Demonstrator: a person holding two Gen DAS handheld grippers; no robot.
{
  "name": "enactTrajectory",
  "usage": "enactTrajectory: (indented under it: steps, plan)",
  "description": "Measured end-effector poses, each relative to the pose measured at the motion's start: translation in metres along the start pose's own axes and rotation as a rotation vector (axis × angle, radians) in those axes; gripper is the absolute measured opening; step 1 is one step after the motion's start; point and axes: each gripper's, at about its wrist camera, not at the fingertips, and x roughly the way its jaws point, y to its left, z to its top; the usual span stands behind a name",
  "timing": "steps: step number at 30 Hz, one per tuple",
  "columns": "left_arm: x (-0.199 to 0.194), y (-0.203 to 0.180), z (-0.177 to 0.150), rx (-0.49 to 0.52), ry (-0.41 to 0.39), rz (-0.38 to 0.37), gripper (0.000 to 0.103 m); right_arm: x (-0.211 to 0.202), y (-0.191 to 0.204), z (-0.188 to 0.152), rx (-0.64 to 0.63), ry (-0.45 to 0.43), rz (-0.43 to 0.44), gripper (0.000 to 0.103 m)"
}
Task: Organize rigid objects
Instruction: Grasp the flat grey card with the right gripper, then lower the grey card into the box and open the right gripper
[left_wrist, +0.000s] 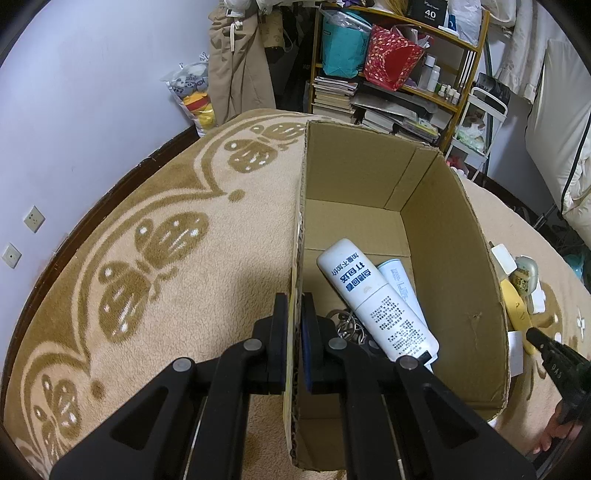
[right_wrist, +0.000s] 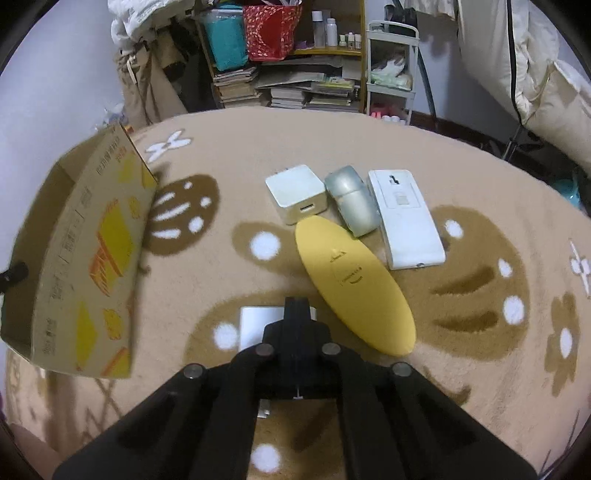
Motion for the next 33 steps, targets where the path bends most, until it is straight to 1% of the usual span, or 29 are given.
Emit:
enactTrajectory:
  steps: [2,4,5,6,7,8,9,11,15,17,18,19,20,22,26,33]
  plan:
    - [0.0,-0.001,0.0,0.001,0.001,0.003,0.007,0.008,-0.004,-0.002,0.032,0.048,0.021,0.002]
    - [0.0,-0.001,0.0,0.002,0.001,0.003,0.007,0.009,-0.005,-0.002,0.046,0.047,0.029,0.005]
    - [0.0,-0.001,0.0,0.001,0.002,0.002,0.007,0.009,-0.005,-0.001,0.051,0.048,0.045,0.013]
    - [0.0,-0.001,0.0,0.0,0.002,0.001,0.007,0.009,-0.005,0.0,0.057,0.048,0.054,0.027]
    - [0.0,-0.001,0.0,0.001,0.001,0.001,0.007,0.01,-0.005,-0.001,0.06,0.047,0.057,0.039]
    - [0.0,-0.001,0.0,0.001,0.002,0.002,0.007,0.01,-0.004,-0.002,0.064,0.046,0.059,0.057]
    - [0.0,-0.001,0.0,0.003,0.001,0.003,0.007,0.011,-0.004,-0.003,0.068,0.045,0.06,0.063]
    - [0.0,-0.001,0.0,0.001,0.001,0.001,0.007,0.014,-0.003,-0.004,0.067,0.061,0.063,0.064]
    - [0.0,-0.001,-0.001,-0.001,0.003,-0.002,0.007,0.033,0.0,-0.009,0.071,0.139,0.066,0.065]
    - [0.0,-0.001,-0.001,-0.001,0.003,-0.002,0.007,0.04,0.003,-0.011,0.057,0.152,0.049,0.065]
    - [0.0,-0.001,-0.001,-0.002,0.003,-0.001,0.007,0.039,0.006,-0.01,0.044,0.136,0.036,0.057]
    - [0.0,-0.001,-0.001,-0.001,0.003,-0.001,0.007,0.038,0.009,-0.009,0.028,0.114,0.028,0.056]
    - [0.0,-0.001,-0.001,-0.002,0.003,-0.002,0.007,0.036,0.014,-0.008,0.002,0.094,0.002,0.056]
    - [0.0,-0.001,-0.001,-0.002,0.003,-0.002,0.007,0.033,0.02,-0.007,-0.03,0.066,-0.01,0.056]
    - [0.0,-0.002,-0.001,0.003,0.005,0.007,0.007,0.018,0.032,0.002,-0.061,0.006,0.02,0.056]
    - [-0.001,-0.005,-0.001,-0.002,0.007,0.005,0.007,-0.02,0.051,0.033,-0.049,-0.106,0.137,0.056]
